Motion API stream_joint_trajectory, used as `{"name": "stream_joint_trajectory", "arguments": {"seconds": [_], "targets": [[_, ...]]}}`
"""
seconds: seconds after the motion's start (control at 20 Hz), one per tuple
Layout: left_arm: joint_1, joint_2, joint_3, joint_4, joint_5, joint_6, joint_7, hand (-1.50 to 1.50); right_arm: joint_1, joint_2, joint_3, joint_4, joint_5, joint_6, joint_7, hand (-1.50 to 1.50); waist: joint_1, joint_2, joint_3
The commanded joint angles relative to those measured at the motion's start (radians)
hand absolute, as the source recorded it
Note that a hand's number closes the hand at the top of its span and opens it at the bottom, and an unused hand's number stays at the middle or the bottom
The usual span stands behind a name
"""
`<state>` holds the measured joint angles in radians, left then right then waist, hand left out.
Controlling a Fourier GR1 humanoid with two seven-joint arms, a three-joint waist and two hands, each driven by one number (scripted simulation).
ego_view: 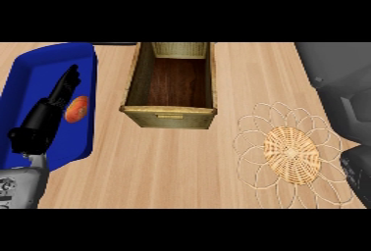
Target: Pick the lemon from the placemat and place it in the basket
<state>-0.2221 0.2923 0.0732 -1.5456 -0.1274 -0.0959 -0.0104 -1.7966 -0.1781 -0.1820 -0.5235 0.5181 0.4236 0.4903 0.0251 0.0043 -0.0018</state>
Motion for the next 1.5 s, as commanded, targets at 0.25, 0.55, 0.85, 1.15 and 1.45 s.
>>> {"name": "stream_joint_trajectory", "arguments": {"seconds": [0.25, 0.55, 0.85, 1.15, 1.45], "targets": [[0.022, -0.025, -0.018, -0.02, -0.021, 0.015, -0.009, 0.0, 0.004, -0.028, 0.169, 0.062, 0.159, 0.09, -0.05, 1.5, 0.005, 0.005, 0.0], [0.008, 0.002, 0.013, -0.023, 0.018, -0.03, 0.012, 0.0, -0.007, -0.009, 0.106, 0.1, 0.097, 0.155, -0.058, -1.5, 0.003, 0.001, 0.0], [-0.026, -0.003, -0.003, -0.029, -0.005, -0.024, 0.063, 0.0, -0.02, 0.022, 0.048, 0.123, 0.06, 0.079, -0.069, -1.5, 0.009, 0.006, 0.0], [-0.002, -0.013, 0.014, -0.013, 0.004, -0.016, 0.0, 0.0, -0.014, -0.001, -0.124, 0.081, -0.053, -0.155, 0.007, -1.5, 0.0, 0.003, 0.0], [0.014, 0.01, 0.043, 0.019, 0.014, -0.031, -0.029, 0.0, 0.049, -0.089, -0.205, 0.068, -0.065, -0.389, -0.001, -1.5, 0.001, 0.008, 0.0]]}}
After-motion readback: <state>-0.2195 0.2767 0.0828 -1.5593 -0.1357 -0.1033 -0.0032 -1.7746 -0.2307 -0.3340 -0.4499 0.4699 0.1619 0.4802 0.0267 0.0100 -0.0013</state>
